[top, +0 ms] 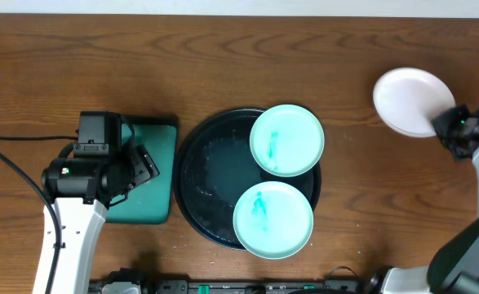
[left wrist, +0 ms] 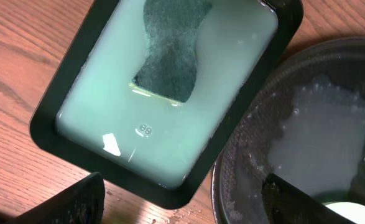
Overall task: Clean dirty plates on tray and stack at the side
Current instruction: 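Carry the white plate right and set it on the table, then move the right gripper back to the upper green plate's rim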
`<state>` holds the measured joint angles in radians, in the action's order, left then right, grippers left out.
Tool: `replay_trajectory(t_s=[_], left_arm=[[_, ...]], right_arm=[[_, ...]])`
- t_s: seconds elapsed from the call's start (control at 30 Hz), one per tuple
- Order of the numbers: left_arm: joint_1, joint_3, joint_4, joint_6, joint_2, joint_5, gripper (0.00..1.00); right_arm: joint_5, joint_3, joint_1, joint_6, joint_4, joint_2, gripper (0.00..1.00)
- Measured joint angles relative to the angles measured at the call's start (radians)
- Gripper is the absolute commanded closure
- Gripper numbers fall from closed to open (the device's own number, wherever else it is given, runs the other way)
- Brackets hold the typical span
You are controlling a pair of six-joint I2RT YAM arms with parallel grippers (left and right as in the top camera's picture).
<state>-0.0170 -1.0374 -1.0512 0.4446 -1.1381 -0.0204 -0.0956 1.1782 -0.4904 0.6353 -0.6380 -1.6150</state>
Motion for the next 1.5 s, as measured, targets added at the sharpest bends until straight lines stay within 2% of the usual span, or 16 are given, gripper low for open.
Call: replay_trajectory(t_s=[0.27,0.37,0.5,0.53,0.57,0.63,0.7,0.93,1.0,1.07,1.23,1.5], left_arm=[[0.000,0.000,-0.017,0.000,0.000,0.000,0.19],[0.000,0.000,-0.018,0.000,0.000,0.000,0.19],[0.000,0.000,-0.018,0.000,0.000,0.000,0.19],[0.000,0.000,-0.018,0.000,0.000,0.000,0.19],[0.000,0.000,-0.018,0.000,0.000,0.000,0.19],[0.000,0.000,-0.018,0.000,0.000,0.000,0.19],[0.000,0.000,-0.018,0.000,0.000,0.000,0.19],[0.000,0.000,-0.018,0.000,0.000,0.000,0.19],[0.000,0.000,-0.018,0.000,0.000,0.000,0.19],[0.000,0.000,-0.018,0.000,0.000,0.000,0.19],[0.000,0.000,-0.019,0.000,0.000,0.000,0.19],[0.000,0.000,-0.019,0.000,0.000,0.000,0.19]], right_arm=[[0.000,0.000,-0.100,-0.071,0.018,-0.158,0.99],[-0.002,0.000,-0.104,-0.088,0.021,-0.187,0.94],[-0.007,0.000,-0.104,-0.100,0.019,-0.191,0.78],[-0.010,0.000,-0.104,-0.102,0.017,-0.190,0.66],[-0.015,0.000,-0.104,-0.100,0.012,-0.188,0.60],[-0.037,0.000,-0.104,-0.113,0.006,-0.180,0.51],[-0.071,0.000,-0.104,-0.137,0.005,-0.154,0.48],[-0.262,0.000,-0.066,-0.266,0.020,0.074,0.52],[-0.318,0.000,-0.025,-0.301,0.022,0.122,0.50],[-0.365,0.001,0.032,-0.337,0.021,0.148,0.42],[-0.420,0.001,0.189,-0.416,-0.003,0.123,0.49],[-0.443,0.001,0.408,-0.481,0.078,-0.043,0.49]])
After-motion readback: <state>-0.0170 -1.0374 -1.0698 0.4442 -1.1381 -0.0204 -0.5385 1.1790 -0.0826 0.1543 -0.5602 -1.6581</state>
